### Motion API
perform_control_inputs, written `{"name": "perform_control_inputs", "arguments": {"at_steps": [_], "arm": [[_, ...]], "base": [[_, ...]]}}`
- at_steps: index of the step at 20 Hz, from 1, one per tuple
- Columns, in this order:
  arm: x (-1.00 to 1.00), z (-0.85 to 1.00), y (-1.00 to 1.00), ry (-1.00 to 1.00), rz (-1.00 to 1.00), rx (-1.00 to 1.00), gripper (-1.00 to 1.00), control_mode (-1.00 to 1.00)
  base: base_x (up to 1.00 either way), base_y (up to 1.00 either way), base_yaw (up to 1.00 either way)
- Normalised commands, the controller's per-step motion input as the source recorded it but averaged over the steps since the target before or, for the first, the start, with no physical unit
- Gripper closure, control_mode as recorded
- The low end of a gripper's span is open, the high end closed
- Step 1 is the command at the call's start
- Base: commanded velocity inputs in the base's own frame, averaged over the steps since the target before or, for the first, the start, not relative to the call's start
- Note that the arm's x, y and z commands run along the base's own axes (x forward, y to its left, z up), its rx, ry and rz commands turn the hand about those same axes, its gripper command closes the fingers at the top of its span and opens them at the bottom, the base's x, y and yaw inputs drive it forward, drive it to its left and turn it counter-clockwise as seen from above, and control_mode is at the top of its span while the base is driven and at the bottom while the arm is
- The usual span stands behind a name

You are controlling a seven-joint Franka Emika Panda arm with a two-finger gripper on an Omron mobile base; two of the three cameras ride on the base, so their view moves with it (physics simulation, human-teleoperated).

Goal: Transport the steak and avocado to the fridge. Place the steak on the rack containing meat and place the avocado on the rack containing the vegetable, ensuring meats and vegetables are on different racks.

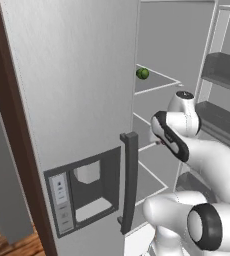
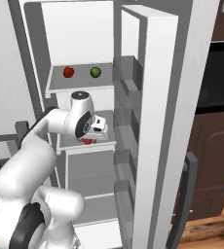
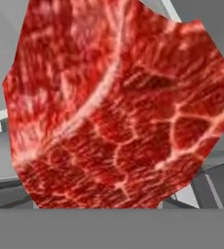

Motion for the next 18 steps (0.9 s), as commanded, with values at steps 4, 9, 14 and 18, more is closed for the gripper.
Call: {"name": "perform_control_inputs", "arguments": {"at_steps": [4,9,14,18], "arm": [[0.51,-0.38,0.00,0.04,0.00,0.00,1.00,-1.00],[0.56,-0.39,0.00,0.05,0.00,0.01,1.00,-1.00],[0.49,-0.35,0.01,0.03,0.00,0.00,1.00,-1.00],[0.34,-0.21,0.00,0.00,0.00,0.00,1.00,-1.00]], "base": [[0.00,0.00,0.00],[0.00,0.00,0.00],[0.00,0.00,0.00],[0.00,0.00,0.00]]}}
